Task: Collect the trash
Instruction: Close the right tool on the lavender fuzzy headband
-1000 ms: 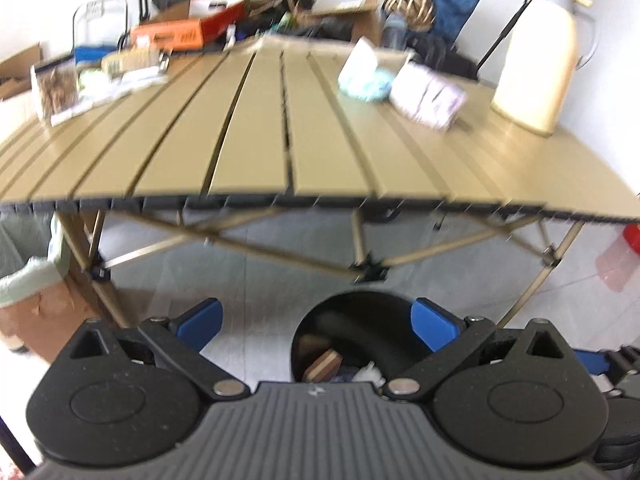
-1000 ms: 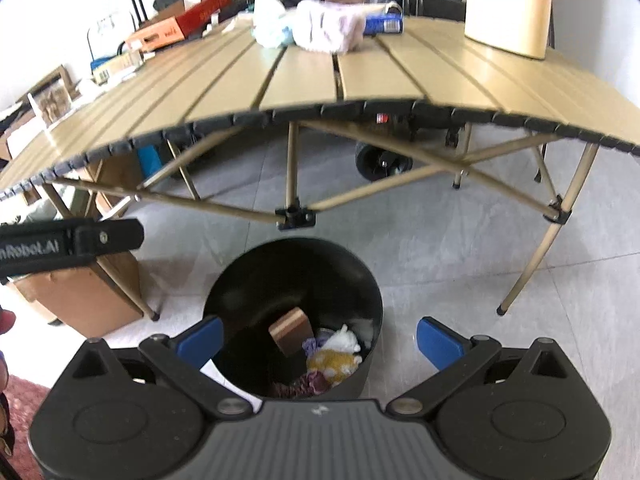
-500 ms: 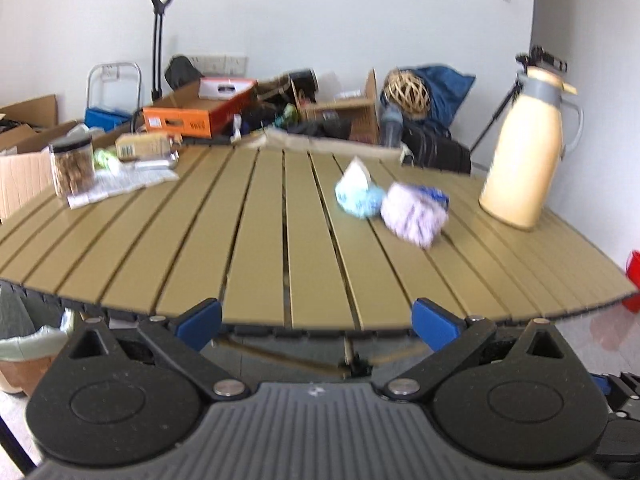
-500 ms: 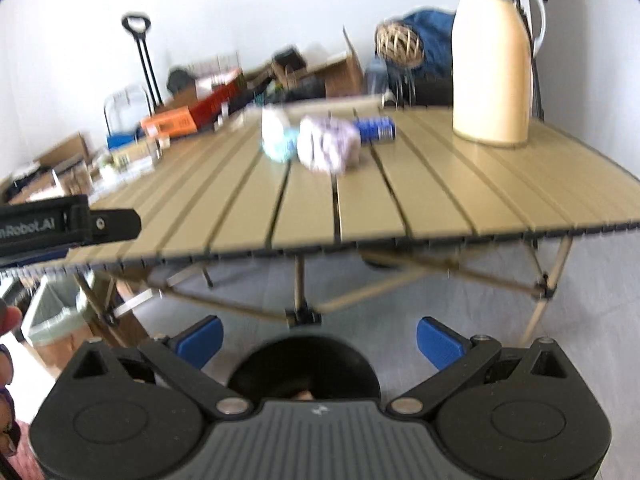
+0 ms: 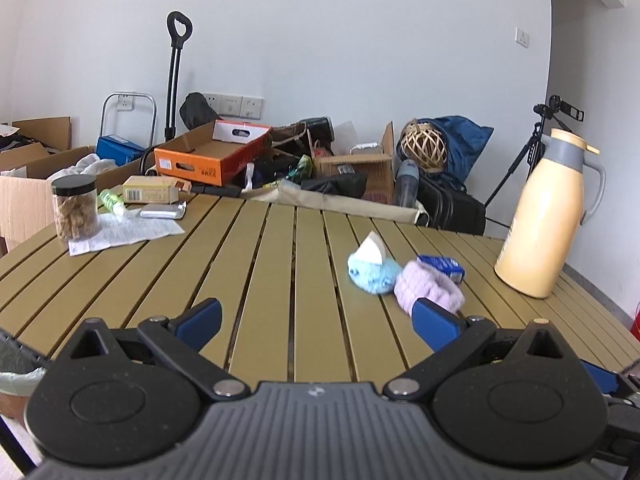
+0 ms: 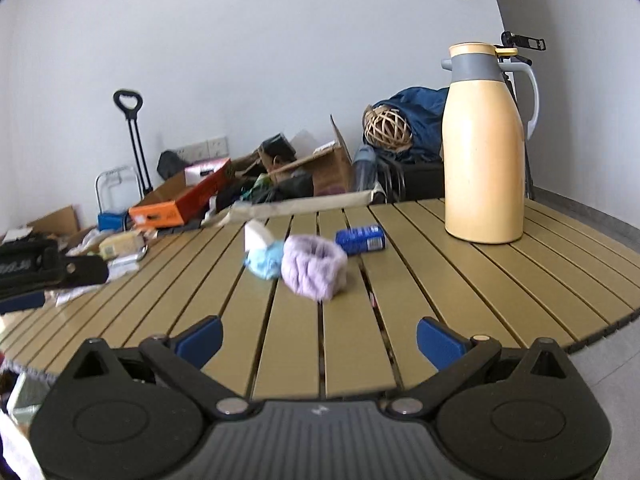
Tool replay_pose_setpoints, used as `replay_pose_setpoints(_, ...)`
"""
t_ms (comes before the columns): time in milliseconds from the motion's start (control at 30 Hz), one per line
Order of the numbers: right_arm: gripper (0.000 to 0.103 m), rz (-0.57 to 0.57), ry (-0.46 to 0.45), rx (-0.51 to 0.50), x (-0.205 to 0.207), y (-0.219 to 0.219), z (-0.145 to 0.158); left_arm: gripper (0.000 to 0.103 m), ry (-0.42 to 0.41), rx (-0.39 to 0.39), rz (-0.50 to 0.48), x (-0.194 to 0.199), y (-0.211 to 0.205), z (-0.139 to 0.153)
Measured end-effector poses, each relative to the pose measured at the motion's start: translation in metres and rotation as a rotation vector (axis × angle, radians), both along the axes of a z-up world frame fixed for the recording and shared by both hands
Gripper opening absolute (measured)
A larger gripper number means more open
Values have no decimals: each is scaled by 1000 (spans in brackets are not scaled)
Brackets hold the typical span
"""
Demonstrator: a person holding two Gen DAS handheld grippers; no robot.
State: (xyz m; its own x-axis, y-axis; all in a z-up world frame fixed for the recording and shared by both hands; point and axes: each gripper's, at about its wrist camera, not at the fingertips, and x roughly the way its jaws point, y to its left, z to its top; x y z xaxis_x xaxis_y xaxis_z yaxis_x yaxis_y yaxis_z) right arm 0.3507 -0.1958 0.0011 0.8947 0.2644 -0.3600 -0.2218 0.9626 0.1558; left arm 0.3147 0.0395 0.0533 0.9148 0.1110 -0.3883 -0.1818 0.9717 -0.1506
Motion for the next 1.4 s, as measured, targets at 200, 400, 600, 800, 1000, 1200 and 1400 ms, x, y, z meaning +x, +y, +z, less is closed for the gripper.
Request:
replay_pose_setpoints(200, 103, -8, -56, 39, 43, 11, -2, 103, -22, -16, 52, 24, 5, -2)
replay_pose_setpoints(400, 103, -6, -70, 47, 83, 27, -7, 103, -20, -37, 86, 52, 17, -9)
replay_pose_setpoints(600, 103, -4, -37, 40, 122, 41, -11, 103, -3, -36, 86, 75, 26, -17)
replay_pose_setpoints(800, 103, -16, 68, 19, 169, 54, -24, 103, -11, 26, 62, 91, 27, -24)
replay_pose_setpoints(1000, 103, -7, 130, 2, 195, 62, -33, 103, 8, 18, 72, 106, 35, -29)
replay_pose_setpoints(1200, 89, 34, 144, -48, 200, 74, -37, 103, 33, 29, 78, 109, 37, -35)
replay_pose_setpoints(1400, 40, 38, 127, -68, 192, 72, -35, 103, 38, 34, 70, 108, 34, -35)
